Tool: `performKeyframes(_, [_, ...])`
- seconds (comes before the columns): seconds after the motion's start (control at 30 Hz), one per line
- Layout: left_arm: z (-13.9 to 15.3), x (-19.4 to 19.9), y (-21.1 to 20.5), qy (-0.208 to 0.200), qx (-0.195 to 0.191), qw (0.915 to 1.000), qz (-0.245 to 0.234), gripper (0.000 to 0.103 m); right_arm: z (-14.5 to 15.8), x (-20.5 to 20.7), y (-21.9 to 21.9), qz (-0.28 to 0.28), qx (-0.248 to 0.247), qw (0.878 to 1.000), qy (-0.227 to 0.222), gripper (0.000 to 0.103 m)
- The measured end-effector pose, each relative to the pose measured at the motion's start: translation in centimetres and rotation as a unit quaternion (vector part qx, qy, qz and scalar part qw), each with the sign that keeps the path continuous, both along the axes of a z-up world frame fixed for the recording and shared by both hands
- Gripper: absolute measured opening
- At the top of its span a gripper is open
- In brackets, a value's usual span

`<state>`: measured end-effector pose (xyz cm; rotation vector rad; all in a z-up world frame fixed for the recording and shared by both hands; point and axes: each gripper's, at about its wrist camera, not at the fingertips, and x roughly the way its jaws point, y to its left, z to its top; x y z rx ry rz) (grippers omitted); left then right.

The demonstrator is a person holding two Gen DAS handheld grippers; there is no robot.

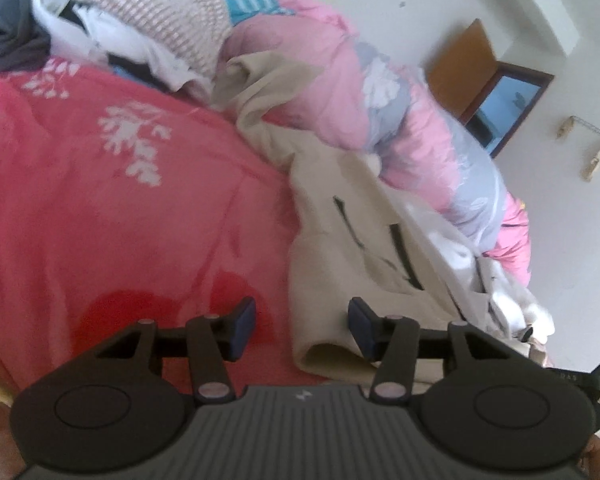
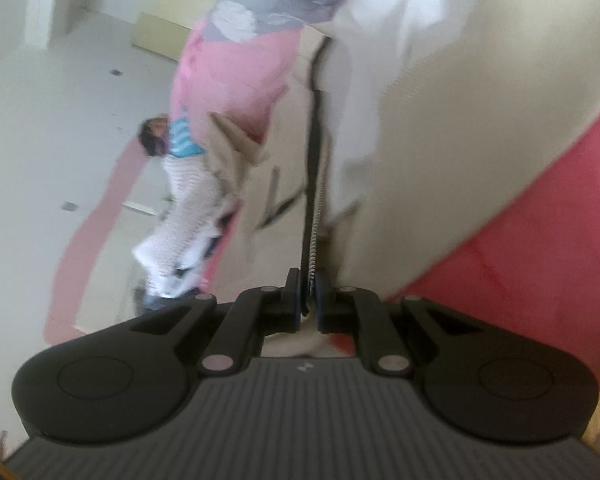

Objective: Fold clothes

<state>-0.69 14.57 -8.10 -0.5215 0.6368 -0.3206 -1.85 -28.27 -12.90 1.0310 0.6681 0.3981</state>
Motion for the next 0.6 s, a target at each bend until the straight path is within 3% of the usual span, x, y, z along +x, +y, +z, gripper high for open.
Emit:
performKeyframes(0.37, [-0.5,2.2,-0.7,0.026,0.008,0.9993,-0.024,0.05,0.0,0.2,0.6,0.001,-0.054,0.998,0.02,0.005])
performKeyframes(0.4, [-0.5,2.3,-0.9,0.026,0.014,0.9992,-0.025,0.046,0.0,0.2,0.6,0.001,-0.056,0.998,0.021,0.005])
performKeyframes(0.5, [-0.7,2.4,-1.3,0.039,0.012,0.9986,-0.035,0.01,0.2,0.3,0.7,0.001,-0.061,0.998,0.024,0.005])
performKeyframes(0.6, [-0.1,1.8,-1.6,0.032,0.003,0.999,-0.031,0.006,0.4,0.4,0.7,0.001,-0.067,0.997,0.026,0.005])
